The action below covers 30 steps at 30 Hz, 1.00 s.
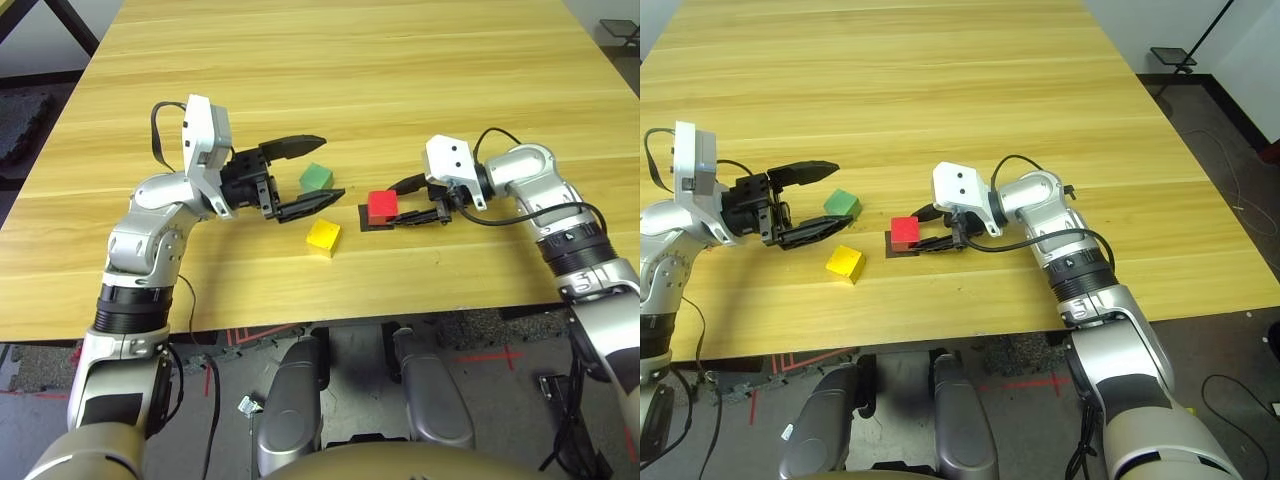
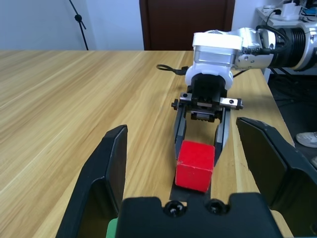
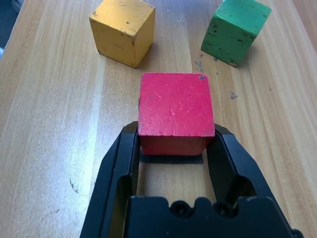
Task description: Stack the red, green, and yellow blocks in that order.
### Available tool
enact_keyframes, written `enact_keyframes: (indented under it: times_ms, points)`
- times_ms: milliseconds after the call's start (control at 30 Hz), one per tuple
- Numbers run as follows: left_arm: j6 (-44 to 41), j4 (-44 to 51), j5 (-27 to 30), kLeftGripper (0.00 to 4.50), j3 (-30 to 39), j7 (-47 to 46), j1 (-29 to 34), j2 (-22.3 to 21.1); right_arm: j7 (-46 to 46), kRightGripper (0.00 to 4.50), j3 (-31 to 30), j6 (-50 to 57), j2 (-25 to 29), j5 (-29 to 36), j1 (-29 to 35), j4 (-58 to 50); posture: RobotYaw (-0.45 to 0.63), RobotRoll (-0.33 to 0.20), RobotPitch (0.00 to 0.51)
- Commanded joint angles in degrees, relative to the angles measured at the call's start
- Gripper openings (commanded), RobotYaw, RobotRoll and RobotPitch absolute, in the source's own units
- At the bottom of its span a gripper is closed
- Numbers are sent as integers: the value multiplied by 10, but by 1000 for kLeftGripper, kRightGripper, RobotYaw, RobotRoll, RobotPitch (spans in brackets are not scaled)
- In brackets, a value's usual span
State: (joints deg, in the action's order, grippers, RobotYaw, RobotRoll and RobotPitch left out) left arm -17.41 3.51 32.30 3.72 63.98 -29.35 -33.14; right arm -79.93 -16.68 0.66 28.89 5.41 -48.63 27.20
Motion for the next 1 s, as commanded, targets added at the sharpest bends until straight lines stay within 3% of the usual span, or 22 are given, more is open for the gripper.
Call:
enact_keyframes:
  times_ms: [33,567,800,1000]
  points:
    - [-8,18,10,4500,4,-2,11,-1,-4,2052,-1,-11,-2,-5,-2,10,367,28,272]
    - [-10,20,9,4500,11,-8,13,-5,-1,2052,-4,-43,-14,-18,0,38,381,36,274]
    - [-10,18,9,4500,10,-7,11,-4,1,4479,0,-44,-16,-20,-5,37,381,39,275]
    - [-7,9,7,4500,9,-4,8,-3,-36,4479,16,-24,5,5,-18,9,366,37,273]
